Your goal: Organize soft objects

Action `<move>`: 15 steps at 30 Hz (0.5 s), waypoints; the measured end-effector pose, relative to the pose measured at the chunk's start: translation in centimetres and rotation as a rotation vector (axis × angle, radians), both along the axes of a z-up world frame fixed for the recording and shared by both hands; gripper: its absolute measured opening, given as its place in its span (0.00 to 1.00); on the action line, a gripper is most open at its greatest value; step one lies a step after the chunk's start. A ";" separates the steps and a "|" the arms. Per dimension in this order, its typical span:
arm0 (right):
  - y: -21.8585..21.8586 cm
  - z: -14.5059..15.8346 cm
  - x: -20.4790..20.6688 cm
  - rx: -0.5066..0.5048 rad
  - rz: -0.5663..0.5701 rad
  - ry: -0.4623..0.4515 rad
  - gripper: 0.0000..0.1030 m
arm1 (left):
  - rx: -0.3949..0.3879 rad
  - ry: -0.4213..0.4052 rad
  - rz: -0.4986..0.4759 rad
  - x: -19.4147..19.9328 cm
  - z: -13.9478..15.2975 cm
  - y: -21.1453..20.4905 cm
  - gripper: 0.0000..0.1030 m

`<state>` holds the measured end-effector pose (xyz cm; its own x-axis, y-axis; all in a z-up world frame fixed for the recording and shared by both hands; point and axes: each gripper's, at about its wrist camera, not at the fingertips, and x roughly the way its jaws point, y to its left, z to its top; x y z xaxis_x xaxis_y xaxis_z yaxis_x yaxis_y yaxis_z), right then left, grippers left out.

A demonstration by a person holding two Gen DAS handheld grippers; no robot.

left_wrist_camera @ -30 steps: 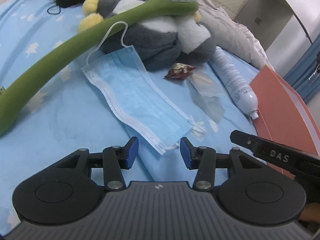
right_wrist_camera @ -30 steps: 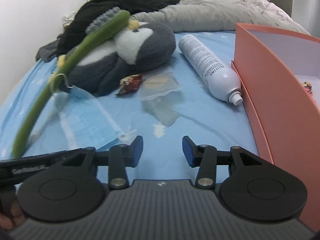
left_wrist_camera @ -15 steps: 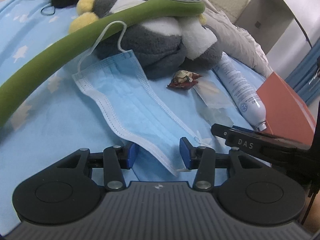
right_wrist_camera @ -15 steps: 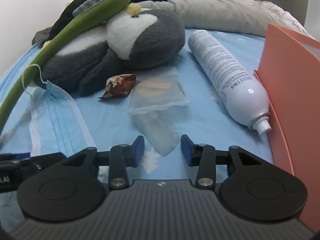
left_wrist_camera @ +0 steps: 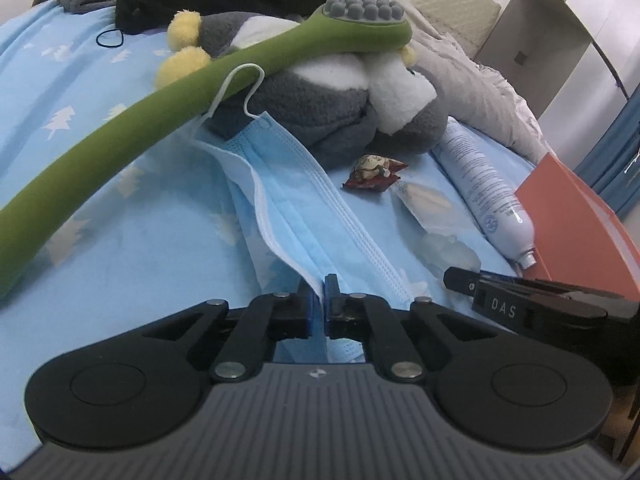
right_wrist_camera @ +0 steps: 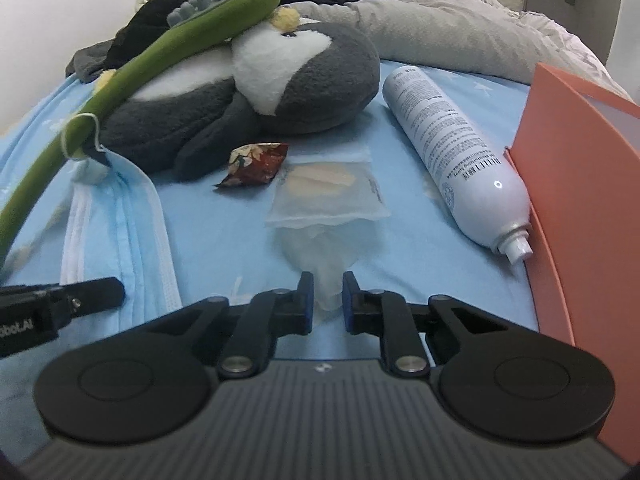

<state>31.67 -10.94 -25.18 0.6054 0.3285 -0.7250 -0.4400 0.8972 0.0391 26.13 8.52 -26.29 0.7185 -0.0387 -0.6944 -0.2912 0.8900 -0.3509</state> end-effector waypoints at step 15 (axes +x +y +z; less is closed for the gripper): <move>-2.8 4.2 -8.1 0.048 -0.054 0.090 0.17 | -0.118 -0.051 -0.098 -7.7 4.7 -1.9 0.03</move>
<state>23.58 -13.73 -20.96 0.5565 0.3329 -0.7612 -0.3834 0.9157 0.1202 18.46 6.66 -21.55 0.7416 -0.1892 -0.6436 -0.1842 0.8651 -0.4666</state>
